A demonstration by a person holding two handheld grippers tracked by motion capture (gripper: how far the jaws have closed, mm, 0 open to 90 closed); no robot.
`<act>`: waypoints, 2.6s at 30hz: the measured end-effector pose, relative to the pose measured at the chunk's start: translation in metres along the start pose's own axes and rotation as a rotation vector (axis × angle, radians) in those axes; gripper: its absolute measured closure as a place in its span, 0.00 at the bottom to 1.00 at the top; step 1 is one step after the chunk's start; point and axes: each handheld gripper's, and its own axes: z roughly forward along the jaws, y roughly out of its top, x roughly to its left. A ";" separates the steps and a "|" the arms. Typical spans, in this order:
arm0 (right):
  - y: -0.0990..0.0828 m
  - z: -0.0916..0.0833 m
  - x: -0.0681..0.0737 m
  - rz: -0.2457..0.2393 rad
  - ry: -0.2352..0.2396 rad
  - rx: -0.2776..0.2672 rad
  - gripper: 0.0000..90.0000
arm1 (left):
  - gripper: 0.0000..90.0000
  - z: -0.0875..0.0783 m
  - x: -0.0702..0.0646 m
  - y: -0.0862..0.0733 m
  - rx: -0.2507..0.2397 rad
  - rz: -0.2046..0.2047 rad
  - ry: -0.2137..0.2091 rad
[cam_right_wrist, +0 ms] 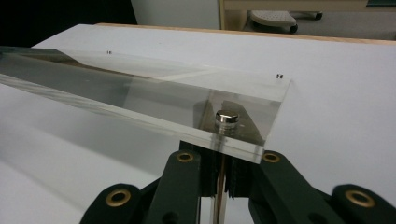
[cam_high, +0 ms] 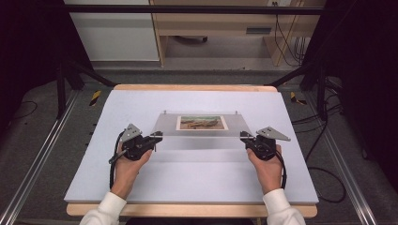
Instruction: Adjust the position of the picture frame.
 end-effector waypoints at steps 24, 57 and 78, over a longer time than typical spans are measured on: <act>-0.029 0.002 0.003 0.008 0.020 0.122 0.94 | 0.93 0.002 -0.002 -0.026 0.133 0.012 0.009; -0.044 -0.002 0.012 -0.004 0.039 0.196 0.94 | 0.93 -0.007 -0.006 -0.039 0.222 0.044 0.024; -0.050 -0.014 0.010 0.002 0.058 0.247 0.44 | 0.55 -0.016 -0.009 -0.037 0.230 0.043 0.009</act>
